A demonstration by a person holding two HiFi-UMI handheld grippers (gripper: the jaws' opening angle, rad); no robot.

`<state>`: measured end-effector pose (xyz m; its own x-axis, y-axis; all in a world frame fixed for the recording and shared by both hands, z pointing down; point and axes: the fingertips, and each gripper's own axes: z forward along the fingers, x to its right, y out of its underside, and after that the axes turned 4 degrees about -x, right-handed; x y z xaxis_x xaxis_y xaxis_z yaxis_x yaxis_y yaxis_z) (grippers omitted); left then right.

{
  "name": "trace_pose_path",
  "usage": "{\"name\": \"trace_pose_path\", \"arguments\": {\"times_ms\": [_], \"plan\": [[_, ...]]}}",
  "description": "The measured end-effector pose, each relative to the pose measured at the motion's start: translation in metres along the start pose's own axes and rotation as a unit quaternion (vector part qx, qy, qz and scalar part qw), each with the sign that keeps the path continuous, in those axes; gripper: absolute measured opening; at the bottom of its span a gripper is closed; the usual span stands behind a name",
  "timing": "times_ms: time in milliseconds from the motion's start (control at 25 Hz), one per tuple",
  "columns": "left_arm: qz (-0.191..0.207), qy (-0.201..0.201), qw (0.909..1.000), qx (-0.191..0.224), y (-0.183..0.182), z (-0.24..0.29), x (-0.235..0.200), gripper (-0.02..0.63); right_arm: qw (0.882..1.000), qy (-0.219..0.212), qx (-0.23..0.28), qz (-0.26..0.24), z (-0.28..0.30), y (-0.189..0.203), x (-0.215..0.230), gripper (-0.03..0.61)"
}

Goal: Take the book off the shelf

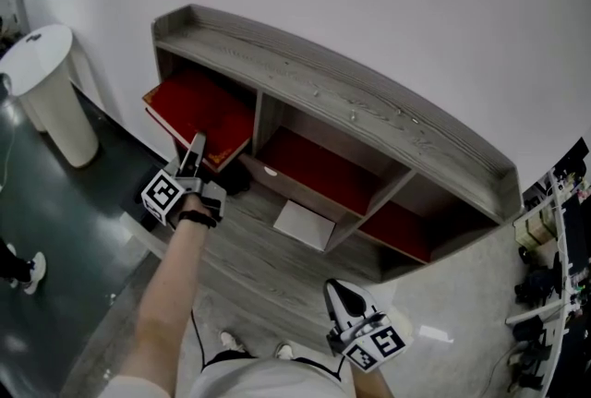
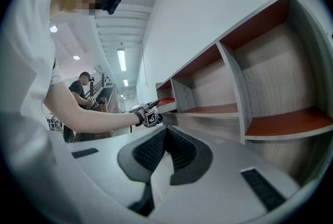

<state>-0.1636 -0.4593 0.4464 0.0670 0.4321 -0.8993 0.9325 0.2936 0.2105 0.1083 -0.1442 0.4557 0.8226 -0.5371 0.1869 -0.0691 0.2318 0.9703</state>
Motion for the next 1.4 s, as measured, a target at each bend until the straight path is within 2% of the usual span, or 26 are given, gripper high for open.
{"name": "trace_pose_path", "arguments": {"times_ms": [360, 560, 840, 1400], "plan": [[-0.008, 0.007, 0.9996, 0.028, -0.002, -0.011, 0.013, 0.270, 1.000, -0.004, 0.006, 0.010, -0.010, 0.004, 0.005, 0.023], [0.004, 0.006, 0.9994, 0.034, -0.006, -0.016, 0.023, 0.270, 1.000, -0.004, 0.014, 0.013, -0.020, 0.003, 0.006, 0.023], [0.001, 0.006, 0.9984, 0.057, -0.006, -0.034, 0.029, 0.270, 0.999, -0.010, 0.031, 0.044, -0.036, 0.004, 0.013, 0.023], [0.042, 0.014, 0.9962, 0.075, -0.013, -0.072, 0.068, 0.270, 0.996, -0.045, 0.050, 0.054, -0.052, 0.004, 0.014, 0.023]]}}
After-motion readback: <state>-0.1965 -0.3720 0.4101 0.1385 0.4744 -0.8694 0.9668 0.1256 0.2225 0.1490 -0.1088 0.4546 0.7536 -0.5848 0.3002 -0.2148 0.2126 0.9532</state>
